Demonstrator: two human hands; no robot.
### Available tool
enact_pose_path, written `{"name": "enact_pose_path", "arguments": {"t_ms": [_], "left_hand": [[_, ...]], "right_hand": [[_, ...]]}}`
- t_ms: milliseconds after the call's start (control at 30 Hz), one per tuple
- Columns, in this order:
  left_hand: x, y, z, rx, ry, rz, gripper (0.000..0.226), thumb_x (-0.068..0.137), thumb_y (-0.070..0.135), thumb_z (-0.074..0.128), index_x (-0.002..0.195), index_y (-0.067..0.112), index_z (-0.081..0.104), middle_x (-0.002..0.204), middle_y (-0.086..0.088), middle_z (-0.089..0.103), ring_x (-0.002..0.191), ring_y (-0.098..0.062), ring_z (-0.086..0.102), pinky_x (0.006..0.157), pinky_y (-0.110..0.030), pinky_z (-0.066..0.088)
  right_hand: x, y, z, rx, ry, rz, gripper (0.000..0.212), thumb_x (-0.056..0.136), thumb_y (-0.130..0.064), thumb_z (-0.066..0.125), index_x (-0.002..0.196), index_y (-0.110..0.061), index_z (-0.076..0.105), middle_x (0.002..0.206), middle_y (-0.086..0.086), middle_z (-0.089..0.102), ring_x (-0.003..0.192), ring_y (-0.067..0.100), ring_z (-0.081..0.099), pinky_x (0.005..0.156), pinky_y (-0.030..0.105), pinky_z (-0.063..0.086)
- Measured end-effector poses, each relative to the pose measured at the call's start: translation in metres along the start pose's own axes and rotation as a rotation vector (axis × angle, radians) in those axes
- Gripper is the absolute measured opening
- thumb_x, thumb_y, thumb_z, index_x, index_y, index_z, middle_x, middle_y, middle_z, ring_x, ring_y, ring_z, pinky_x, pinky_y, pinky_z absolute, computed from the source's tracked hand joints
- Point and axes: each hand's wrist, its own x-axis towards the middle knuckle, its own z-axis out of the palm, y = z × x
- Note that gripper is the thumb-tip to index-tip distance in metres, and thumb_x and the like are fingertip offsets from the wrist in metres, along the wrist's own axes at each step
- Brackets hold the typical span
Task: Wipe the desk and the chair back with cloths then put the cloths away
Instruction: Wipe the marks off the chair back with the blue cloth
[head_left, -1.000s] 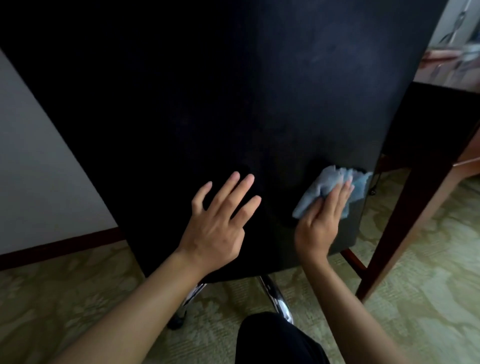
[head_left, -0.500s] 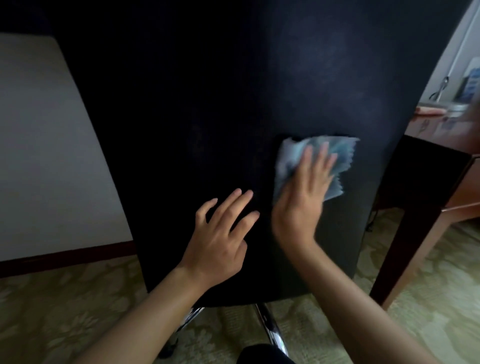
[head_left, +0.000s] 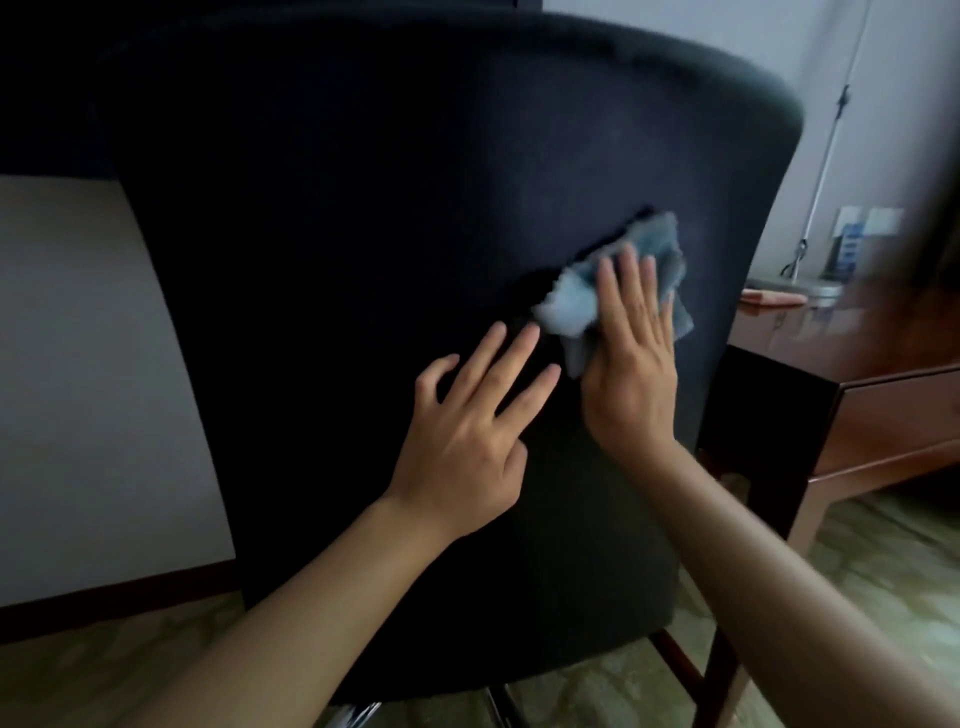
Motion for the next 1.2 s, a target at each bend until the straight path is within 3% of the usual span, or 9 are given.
{"name": "enact_pose_path", "arguments": {"t_ms": [133,233,367,500,633,733,900,1067,1200], "left_hand": [[0.007,0.0,0.0,0.007,-0.04,-0.014,0.064,0.078,0.013,0.057,0.141,0.02,0.053,0.162,-0.01,0.028,0.151,-0.026,0.023,0.111,-0.049,0.026],[0.004,-0.017,-0.007,0.016,0.0,-0.055,0.063,0.08,0.013,0.059,0.142,0.019,0.05,0.161,-0.01,0.029,0.15,-0.025,0.024,0.113,-0.048,0.025],[0.004,-0.043,-0.02,0.038,0.127,-0.127,0.06,0.081,0.009,0.065,0.14,0.013,0.051,0.159,-0.012,0.033,0.149,-0.025,0.028,0.112,-0.047,0.027],[-0.009,-0.066,-0.028,0.054,0.304,-0.243,0.062,0.08,0.01,0.062,0.14,0.011,0.049,0.157,-0.014,0.035,0.148,-0.027,0.029,0.109,-0.044,0.028],[-0.054,-0.101,-0.021,0.001,0.408,-0.473,0.065,0.079,0.013,0.054,0.142,0.01,0.039,0.156,-0.016,0.035,0.147,-0.028,0.03,0.11,-0.041,0.026],[-0.106,-0.112,-0.009,0.001,0.254,-0.51,0.079,0.073,0.009,0.053,0.149,0.012,0.035,0.162,-0.012,0.024,0.151,-0.025,0.019,0.116,-0.036,0.019],[-0.14,-0.119,-0.006,-0.005,0.2,-0.568,0.075,0.076,0.006,0.055,0.149,0.011,0.038,0.161,-0.014,0.027,0.148,-0.03,0.028,0.112,-0.043,0.031],[-0.159,-0.113,0.006,-0.301,0.25,-0.925,0.076,0.087,0.002,0.057,0.154,0.022,0.028,0.158,0.0,0.032,0.146,-0.016,0.031,0.12,-0.04,0.029],[-0.186,-0.098,0.013,-0.347,0.272,-0.965,0.074,0.088,-0.004,0.057,0.153,0.02,0.032,0.154,0.001,0.037,0.143,-0.014,0.036,0.116,-0.041,0.037]], "right_hand": [[-0.036,0.023,0.003,0.127,0.156,0.539,0.053,0.1,-0.004,0.035,0.152,-0.012,0.025,0.16,0.004,0.019,0.149,0.018,0.011,0.119,0.05,0.016],[-0.005,0.005,0.001,0.178,0.175,0.632,0.058,0.094,-0.012,0.032,0.152,-0.012,0.025,0.161,0.005,0.017,0.15,0.021,0.008,0.12,0.048,0.011],[0.068,-0.038,-0.003,0.229,0.225,0.452,0.063,0.087,-0.011,0.035,0.15,-0.006,0.029,0.16,0.012,0.017,0.149,0.031,0.008,0.12,0.05,0.011],[0.083,-0.094,0.018,0.13,0.204,0.075,0.063,0.087,-0.016,0.045,0.147,0.0,0.035,0.156,0.023,0.024,0.146,0.041,0.015,0.119,0.054,0.011],[-0.002,-0.139,0.07,0.088,-0.107,-0.44,0.046,0.098,-0.018,0.042,0.143,-0.007,0.046,0.153,0.013,0.036,0.145,0.032,0.023,0.12,0.048,0.01],[-0.073,-0.145,0.089,0.004,-0.34,-0.666,0.049,0.095,-0.015,0.052,0.143,-0.009,0.046,0.152,0.009,0.038,0.147,0.026,0.022,0.122,0.044,0.007],[-0.021,-0.163,0.085,0.027,-0.288,-0.642,0.052,0.089,-0.012,0.049,0.141,-0.009,0.049,0.146,0.012,0.047,0.138,0.028,0.039,0.12,0.046,0.013],[0.004,-0.185,0.1,0.017,-0.161,-0.528,0.045,0.098,-0.017,0.046,0.142,-0.008,0.047,0.151,0.011,0.04,0.143,0.029,0.03,0.121,0.049,0.011],[-0.112,-0.164,0.118,0.1,-0.399,-0.639,0.043,0.101,-0.012,0.035,0.141,-0.004,0.048,0.149,0.013,0.042,0.143,0.029,0.03,0.12,0.048,0.014]]}}
